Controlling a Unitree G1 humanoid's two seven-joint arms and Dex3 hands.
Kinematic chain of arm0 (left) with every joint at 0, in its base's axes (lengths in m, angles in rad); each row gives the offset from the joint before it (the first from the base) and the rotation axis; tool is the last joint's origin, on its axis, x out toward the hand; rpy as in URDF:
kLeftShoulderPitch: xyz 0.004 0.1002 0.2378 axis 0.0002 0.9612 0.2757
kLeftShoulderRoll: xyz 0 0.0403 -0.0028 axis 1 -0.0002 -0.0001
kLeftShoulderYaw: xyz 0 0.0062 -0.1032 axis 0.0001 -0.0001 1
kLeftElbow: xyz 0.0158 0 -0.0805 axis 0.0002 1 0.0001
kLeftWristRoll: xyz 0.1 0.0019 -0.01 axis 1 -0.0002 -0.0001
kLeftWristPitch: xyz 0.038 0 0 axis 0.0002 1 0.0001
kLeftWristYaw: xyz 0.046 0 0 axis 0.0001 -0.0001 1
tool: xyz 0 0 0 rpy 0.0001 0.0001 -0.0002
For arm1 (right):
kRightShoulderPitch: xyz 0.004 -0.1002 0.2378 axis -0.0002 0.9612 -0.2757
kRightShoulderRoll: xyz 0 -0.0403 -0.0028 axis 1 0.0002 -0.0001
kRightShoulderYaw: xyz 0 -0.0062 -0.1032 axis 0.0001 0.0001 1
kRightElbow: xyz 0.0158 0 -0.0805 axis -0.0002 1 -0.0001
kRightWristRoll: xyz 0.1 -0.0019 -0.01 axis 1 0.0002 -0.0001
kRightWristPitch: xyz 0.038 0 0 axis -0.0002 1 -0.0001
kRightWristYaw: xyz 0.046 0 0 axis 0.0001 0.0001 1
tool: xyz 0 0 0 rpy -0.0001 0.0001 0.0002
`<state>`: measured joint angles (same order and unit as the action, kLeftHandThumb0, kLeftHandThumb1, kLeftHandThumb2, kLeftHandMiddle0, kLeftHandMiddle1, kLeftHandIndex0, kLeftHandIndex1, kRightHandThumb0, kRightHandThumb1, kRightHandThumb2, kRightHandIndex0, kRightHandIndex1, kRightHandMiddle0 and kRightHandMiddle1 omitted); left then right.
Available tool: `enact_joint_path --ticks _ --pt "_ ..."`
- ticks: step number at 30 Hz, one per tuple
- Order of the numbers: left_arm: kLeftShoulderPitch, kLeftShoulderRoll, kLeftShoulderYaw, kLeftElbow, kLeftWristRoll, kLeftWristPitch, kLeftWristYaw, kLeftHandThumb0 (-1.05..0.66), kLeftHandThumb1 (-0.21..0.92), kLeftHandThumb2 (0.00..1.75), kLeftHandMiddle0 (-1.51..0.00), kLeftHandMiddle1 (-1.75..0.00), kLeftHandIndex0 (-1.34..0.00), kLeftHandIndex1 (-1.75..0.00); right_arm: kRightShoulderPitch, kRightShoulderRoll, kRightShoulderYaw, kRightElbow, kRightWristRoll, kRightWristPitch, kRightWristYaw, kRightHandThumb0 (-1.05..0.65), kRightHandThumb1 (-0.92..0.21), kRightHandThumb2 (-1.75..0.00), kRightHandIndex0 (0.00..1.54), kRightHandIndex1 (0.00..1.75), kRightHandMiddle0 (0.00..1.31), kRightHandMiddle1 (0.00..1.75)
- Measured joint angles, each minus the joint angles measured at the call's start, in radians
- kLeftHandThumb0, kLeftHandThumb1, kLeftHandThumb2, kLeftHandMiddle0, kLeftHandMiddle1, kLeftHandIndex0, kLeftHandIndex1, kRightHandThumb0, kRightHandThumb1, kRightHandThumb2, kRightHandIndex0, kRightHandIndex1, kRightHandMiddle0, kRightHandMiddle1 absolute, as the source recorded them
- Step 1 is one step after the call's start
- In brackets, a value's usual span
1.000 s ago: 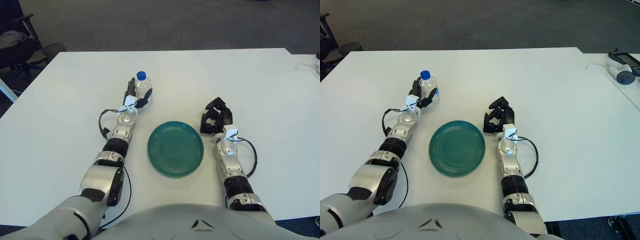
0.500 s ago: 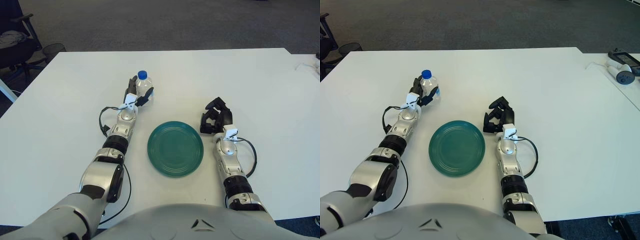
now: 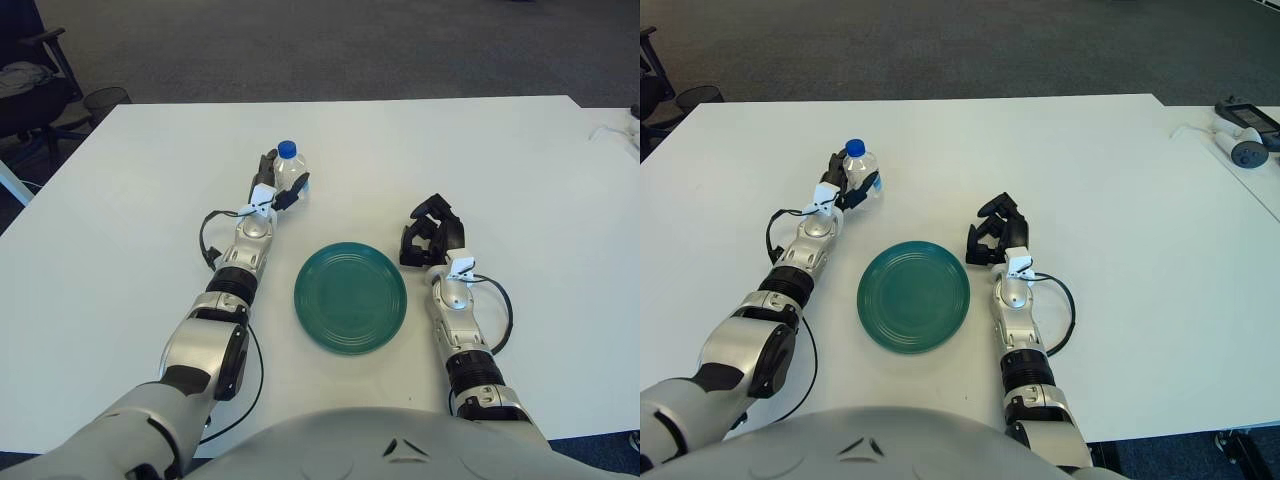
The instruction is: Put the bottle into the plate.
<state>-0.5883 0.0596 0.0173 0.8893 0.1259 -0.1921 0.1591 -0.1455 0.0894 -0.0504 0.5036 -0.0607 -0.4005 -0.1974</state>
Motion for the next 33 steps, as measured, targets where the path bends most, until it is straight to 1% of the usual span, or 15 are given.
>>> enact_joint_path --ticks 10,17,24,33 --pt "-0.005 0.000 0.001 0.022 -0.001 -0.006 0.000 -0.97 0.92 0.16 -0.27 -0.07 0.00 -0.50 -0.002 0.001 -0.002 0.006 0.004 -0.010 -0.003 0.00 -0.01 -1.62 0.88 1.60 0.62 1.75" --pt "-0.018 0.000 0.001 0.029 -0.002 -0.014 -0.008 -0.96 0.92 0.11 -0.30 -0.12 0.00 -0.59 -0.003 0.002 -0.002 0.007 0.004 -0.009 -0.006 0.00 -0.02 -1.61 0.88 1.60 0.62 1.75" --pt "-0.029 0.000 -0.009 0.039 0.001 -0.032 -0.019 -0.96 0.92 0.07 -0.29 -0.16 0.00 -0.64 -0.004 0.002 -0.002 0.010 0.004 -0.014 -0.007 0.00 -0.02 -1.61 0.88 1.61 0.61 1.75" --pt "-0.031 0.002 -0.031 0.062 0.018 -0.049 -0.019 -0.96 0.92 0.06 -0.27 -0.20 0.00 -0.68 -0.012 0.003 -0.002 0.022 0.005 -0.020 -0.007 0.00 -0.01 -1.62 0.88 1.61 0.62 1.75"
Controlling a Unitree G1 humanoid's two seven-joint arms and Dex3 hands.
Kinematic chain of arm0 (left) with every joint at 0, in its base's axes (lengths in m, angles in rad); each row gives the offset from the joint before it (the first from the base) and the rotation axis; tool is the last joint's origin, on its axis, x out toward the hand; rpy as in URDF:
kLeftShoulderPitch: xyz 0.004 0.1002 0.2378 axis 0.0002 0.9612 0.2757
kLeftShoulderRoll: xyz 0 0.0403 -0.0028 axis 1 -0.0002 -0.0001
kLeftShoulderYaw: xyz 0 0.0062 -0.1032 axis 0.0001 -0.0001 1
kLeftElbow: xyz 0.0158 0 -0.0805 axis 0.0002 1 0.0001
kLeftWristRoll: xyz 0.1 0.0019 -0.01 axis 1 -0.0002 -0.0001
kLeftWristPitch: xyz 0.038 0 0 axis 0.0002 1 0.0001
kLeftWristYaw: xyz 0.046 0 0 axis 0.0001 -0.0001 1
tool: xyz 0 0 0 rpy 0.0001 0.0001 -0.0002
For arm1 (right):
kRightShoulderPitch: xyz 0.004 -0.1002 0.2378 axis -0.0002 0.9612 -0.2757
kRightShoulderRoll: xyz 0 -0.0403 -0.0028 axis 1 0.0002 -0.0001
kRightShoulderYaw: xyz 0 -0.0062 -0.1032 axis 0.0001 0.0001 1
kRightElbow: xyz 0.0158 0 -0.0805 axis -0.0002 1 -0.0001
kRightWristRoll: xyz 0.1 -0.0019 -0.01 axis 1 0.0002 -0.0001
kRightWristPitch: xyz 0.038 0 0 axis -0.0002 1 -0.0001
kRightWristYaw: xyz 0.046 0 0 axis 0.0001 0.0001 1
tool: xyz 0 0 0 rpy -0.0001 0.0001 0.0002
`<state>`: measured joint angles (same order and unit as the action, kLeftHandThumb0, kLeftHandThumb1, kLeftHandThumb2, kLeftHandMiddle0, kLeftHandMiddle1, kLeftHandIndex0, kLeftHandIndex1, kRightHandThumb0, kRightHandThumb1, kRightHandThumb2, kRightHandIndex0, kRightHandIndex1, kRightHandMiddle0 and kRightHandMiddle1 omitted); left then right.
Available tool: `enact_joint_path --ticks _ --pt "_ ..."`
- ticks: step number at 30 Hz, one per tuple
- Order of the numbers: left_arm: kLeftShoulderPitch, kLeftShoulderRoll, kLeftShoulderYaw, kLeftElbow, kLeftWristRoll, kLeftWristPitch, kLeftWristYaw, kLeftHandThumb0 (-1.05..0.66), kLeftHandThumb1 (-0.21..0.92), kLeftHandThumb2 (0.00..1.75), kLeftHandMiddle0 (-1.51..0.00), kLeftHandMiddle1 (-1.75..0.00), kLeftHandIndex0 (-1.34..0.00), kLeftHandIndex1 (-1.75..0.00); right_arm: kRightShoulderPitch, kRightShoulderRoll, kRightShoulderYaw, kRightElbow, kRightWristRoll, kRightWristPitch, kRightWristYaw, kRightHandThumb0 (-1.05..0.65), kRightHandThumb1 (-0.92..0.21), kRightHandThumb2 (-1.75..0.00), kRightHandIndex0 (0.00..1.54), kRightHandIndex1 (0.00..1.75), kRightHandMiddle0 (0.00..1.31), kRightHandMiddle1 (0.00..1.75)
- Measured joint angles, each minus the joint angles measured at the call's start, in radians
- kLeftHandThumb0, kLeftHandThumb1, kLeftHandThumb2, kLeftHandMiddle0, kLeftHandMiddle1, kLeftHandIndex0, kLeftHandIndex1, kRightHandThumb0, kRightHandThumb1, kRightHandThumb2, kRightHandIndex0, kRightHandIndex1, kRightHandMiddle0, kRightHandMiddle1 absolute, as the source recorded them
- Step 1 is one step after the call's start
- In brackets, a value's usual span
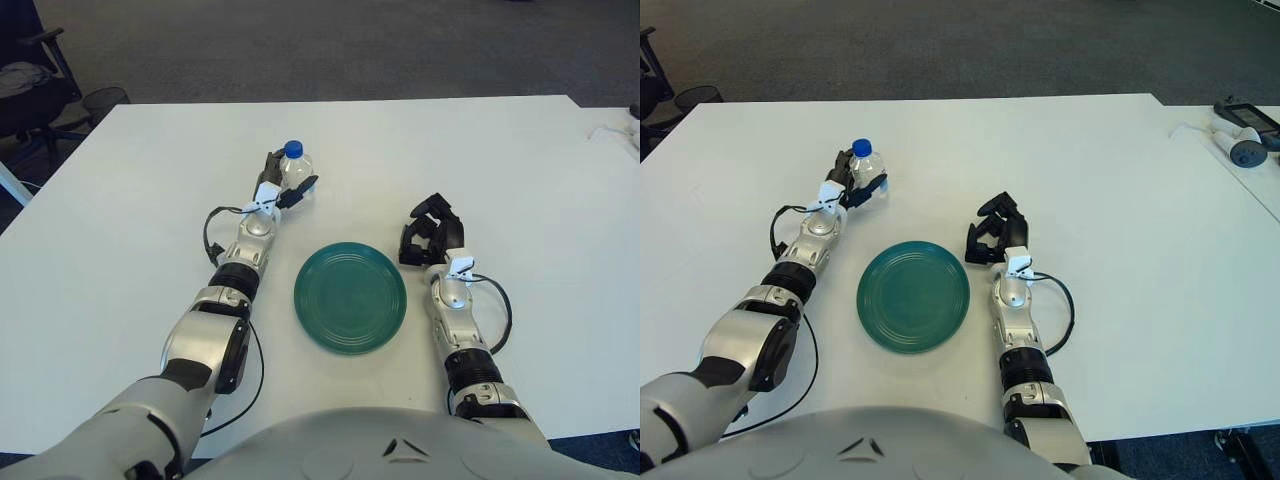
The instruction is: Put the bottle into the plate.
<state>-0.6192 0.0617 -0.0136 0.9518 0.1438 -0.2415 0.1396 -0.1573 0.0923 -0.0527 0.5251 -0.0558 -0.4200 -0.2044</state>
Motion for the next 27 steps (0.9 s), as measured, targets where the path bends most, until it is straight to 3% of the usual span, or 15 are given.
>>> enact_joint_path --ticks 3,6,9,10,12,15,18,21,27 --pt "0.000 0.002 -0.007 0.005 0.005 -0.006 0.000 -0.95 0.92 0.07 -0.28 -0.29 0.00 -0.75 0.000 0.001 -0.001 -0.001 0.000 0.001 0.000 0.00 -0.01 -1.62 0.88 1.61 0.62 1.75" --pt "-0.001 0.005 -0.012 0.010 0.012 -0.018 0.000 -0.91 0.92 0.08 -0.27 -0.63 0.00 -1.01 0.000 0.002 -0.003 -0.002 0.000 0.001 -0.002 0.00 -0.02 -1.61 0.88 1.61 0.61 1.75" --pt "-0.008 0.011 -0.017 0.035 0.025 -0.047 0.001 -0.83 0.90 0.07 -0.33 -1.19 -0.09 -1.50 0.000 0.003 -0.004 -0.004 0.000 0.001 -0.004 0.00 -0.02 -1.61 0.88 1.61 0.61 1.75" --pt "-0.011 0.015 -0.019 0.047 0.028 -0.059 0.002 -0.82 0.90 0.06 -0.33 -1.25 -0.10 -1.55 0.000 0.003 -0.004 -0.005 0.000 0.001 -0.005 0.00 -0.02 -1.61 0.88 1.61 0.61 1.75" --pt "-0.016 0.019 -0.023 0.067 0.036 -0.079 0.010 -0.69 0.87 0.05 -0.55 -1.54 -0.31 -1.67 0.000 0.004 -0.004 -0.005 0.000 0.001 -0.006 0.00 -0.02 -1.61 0.87 1.61 0.61 1.75" --pt "-0.022 0.021 -0.026 0.094 0.053 -0.111 0.045 -0.48 0.87 0.06 -0.73 -1.66 -0.50 -1.71 0.000 0.004 -0.005 -0.004 0.000 0.001 -0.006 0.00 -0.02 -1.61 0.87 1.61 0.61 1.75" --pt "-0.027 0.010 -0.021 0.111 0.057 -0.126 0.097 -0.26 0.58 0.68 -0.94 -1.72 -0.71 -1.74 0.001 0.003 -0.006 -0.003 0.000 0.001 -0.007 0.00 -0.02 -1.61 0.87 1.61 0.61 1.75" --pt "-0.028 -0.008 -0.016 0.115 0.056 -0.130 0.137 -0.17 0.47 0.94 -1.04 -1.74 -0.80 -1.74 0.001 0.003 -0.006 -0.002 0.000 0.001 -0.007 0.00 -0.02 -1.61 0.87 1.61 0.61 1.75" --pt "-0.028 -0.043 -0.002 0.113 0.040 -0.133 0.165 -0.08 0.40 1.12 -1.15 -1.75 -0.91 -1.75 -0.001 0.003 -0.006 -0.013 -0.001 0.008 -0.006 0.00 -0.02 -1.61 0.88 1.61 0.61 1.75"
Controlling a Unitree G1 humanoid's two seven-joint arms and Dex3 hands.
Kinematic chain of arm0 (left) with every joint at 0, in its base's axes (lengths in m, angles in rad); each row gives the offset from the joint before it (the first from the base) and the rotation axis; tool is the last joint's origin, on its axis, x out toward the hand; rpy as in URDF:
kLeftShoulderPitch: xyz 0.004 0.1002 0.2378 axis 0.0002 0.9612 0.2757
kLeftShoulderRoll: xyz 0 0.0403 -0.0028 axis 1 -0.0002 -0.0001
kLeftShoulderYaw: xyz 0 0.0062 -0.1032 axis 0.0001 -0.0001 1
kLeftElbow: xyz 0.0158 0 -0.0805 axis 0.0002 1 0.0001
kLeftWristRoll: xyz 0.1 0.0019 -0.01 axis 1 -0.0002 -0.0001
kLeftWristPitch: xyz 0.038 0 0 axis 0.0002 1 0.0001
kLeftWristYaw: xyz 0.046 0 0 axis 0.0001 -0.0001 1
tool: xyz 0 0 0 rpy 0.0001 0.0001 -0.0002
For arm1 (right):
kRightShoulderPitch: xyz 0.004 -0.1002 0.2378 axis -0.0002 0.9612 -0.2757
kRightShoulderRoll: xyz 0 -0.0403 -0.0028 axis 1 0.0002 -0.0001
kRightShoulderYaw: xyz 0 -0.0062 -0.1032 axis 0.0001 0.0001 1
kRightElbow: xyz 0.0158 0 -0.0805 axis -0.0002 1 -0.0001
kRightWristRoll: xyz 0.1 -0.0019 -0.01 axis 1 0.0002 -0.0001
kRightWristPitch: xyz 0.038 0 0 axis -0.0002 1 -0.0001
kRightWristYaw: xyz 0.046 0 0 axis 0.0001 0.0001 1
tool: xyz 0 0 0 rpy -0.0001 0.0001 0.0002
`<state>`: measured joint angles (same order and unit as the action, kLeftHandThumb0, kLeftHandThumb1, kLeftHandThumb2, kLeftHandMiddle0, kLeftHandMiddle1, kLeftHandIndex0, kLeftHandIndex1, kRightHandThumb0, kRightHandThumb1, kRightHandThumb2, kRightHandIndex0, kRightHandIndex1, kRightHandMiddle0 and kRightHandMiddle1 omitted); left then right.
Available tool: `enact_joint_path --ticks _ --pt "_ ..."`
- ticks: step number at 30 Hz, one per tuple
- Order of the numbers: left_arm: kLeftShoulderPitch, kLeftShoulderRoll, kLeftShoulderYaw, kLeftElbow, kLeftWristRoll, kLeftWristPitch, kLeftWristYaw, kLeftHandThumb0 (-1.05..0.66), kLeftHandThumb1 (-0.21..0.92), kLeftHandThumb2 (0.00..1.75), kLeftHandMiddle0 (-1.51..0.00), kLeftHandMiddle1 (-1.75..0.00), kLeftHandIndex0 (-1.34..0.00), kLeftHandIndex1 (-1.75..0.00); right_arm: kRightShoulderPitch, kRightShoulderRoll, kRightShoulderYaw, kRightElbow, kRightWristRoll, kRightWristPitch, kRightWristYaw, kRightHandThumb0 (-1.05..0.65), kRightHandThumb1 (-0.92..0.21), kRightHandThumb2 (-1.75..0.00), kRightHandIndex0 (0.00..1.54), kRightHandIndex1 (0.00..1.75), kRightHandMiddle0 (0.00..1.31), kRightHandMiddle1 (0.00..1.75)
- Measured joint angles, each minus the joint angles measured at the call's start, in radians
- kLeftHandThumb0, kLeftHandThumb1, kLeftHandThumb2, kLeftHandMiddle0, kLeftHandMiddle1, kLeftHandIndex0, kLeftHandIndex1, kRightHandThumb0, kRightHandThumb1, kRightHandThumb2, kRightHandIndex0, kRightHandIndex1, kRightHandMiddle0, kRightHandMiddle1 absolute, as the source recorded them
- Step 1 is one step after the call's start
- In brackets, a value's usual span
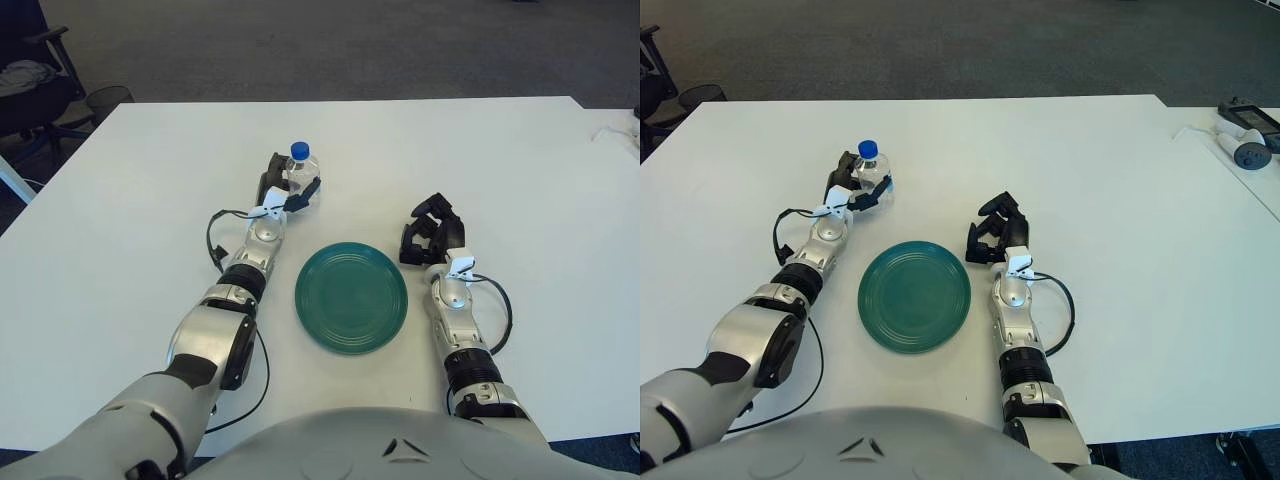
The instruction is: Put the bottle into the plate.
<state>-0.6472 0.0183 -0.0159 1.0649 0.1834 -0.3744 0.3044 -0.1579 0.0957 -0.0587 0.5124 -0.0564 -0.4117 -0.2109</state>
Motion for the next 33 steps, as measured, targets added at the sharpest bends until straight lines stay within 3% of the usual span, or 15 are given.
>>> enact_joint_path --ticks 33 --pt "0.000 -0.015 0.016 -0.002 -0.018 0.000 0.014 -0.04 0.36 1.22 -1.21 -1.75 -0.98 -1.75 0.003 0.002 -0.001 -0.004 -0.002 0.014 0.002 0.00 -0.01 -1.62 0.88 1.61 0.62 1.75"
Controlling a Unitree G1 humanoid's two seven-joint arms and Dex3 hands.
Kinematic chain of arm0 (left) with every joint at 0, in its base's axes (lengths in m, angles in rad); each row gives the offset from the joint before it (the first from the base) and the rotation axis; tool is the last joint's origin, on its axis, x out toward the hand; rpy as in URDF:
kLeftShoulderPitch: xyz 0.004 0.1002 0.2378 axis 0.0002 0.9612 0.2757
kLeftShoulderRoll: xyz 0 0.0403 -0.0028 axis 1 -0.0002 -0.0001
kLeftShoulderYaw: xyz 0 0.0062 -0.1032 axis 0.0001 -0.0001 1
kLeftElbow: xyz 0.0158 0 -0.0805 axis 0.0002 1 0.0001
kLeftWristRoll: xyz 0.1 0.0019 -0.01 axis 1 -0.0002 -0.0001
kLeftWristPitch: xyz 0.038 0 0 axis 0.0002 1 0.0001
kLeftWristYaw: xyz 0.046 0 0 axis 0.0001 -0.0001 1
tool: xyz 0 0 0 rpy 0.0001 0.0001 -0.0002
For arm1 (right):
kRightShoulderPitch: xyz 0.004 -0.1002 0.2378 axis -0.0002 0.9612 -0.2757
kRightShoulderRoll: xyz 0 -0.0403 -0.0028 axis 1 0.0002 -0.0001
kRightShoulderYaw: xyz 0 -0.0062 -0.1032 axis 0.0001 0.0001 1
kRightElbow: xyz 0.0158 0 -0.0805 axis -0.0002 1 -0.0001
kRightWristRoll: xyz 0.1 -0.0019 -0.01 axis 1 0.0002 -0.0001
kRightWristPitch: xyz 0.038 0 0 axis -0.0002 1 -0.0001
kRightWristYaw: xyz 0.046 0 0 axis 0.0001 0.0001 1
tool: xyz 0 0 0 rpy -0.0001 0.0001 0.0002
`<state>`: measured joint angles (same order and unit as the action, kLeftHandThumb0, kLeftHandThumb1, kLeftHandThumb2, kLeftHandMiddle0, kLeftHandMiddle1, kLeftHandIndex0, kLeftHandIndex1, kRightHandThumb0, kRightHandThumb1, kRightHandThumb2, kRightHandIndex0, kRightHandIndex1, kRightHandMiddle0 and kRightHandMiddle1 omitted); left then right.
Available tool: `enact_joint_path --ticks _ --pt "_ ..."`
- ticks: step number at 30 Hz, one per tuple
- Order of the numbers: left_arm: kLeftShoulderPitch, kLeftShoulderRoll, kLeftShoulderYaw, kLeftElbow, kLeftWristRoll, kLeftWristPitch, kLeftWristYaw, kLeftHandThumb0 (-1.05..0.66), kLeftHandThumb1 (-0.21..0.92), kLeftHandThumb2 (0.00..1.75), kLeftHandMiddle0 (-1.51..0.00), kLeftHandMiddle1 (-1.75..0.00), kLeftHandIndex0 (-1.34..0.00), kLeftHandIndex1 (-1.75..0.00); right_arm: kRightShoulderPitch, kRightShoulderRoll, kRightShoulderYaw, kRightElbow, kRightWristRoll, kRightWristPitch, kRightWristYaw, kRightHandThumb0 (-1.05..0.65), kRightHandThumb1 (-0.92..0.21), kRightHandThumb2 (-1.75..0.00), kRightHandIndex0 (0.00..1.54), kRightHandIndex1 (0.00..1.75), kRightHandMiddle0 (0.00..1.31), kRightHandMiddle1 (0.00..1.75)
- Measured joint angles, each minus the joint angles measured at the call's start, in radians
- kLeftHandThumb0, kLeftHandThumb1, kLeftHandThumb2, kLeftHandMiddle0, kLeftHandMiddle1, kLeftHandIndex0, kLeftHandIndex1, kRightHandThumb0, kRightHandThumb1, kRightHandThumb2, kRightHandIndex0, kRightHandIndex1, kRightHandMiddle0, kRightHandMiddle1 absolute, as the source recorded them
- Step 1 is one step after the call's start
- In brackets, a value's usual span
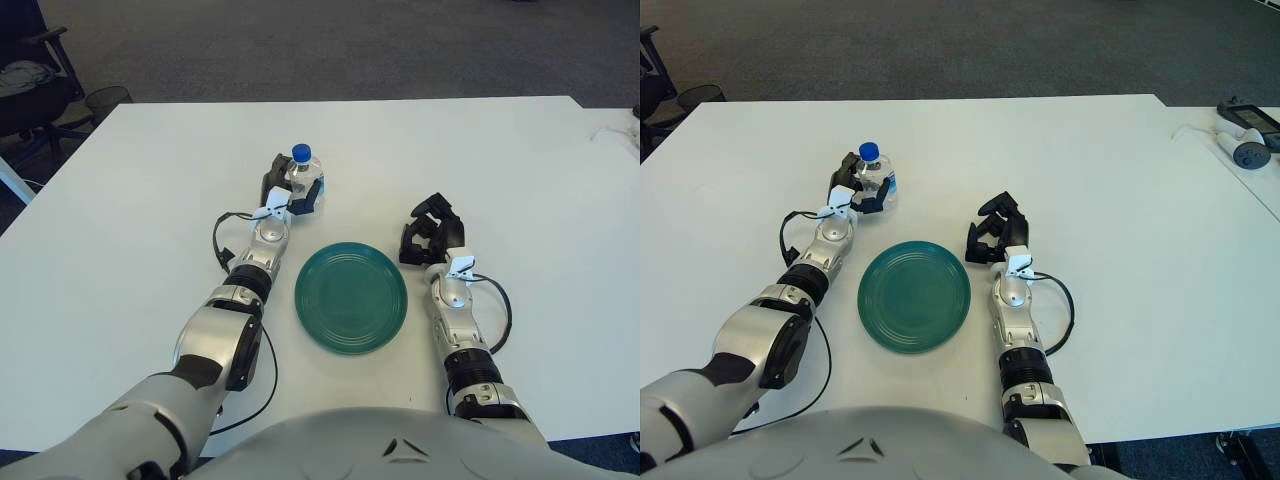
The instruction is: Put the bottle into the plate.
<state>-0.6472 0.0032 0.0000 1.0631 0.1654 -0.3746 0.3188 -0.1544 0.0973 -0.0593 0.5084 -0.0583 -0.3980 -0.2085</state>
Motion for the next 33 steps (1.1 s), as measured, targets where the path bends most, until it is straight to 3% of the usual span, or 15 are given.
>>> enact_joint_path --ticks 9,14,24,33 --pt "0.001 0.000 0.004 -0.009 -0.009 -0.011 -0.009 -0.03 0.36 1.23 -1.21 -1.75 -0.98 -1.75 -0.003 0.000 0.000 0.002 0.000 0.002 -0.003 0.00 -0.01 -1.63 0.88 1.61 0.63 1.75" --pt "0.009 0.007 0.010 -0.076 -0.025 -0.011 -0.039 -0.03 0.35 1.23 -1.21 -1.75 -0.97 -1.75 -0.003 0.000 0.000 0.002 0.000 0.002 -0.003 0.00 0.00 -1.63 0.88 1.62 0.63 1.75" --pt "0.089 0.044 -0.012 -0.449 0.000 0.018 -0.088 -0.05 0.35 1.21 -1.22 -1.75 -0.98 -1.75 -0.008 0.000 -0.001 0.013 0.003 -0.019 0.011 0.00 -0.01 -1.62 0.88 1.61 0.62 1.75" --pt "0.248 0.072 -0.071 -0.803 0.080 -0.047 -0.128 -0.06 0.36 1.19 -1.23 -1.75 -0.98 -1.75 -0.016 0.001 -0.012 0.039 0.020 -0.037 0.036 0.00 -0.02 -1.61 0.87 1.62 0.61 1.75"
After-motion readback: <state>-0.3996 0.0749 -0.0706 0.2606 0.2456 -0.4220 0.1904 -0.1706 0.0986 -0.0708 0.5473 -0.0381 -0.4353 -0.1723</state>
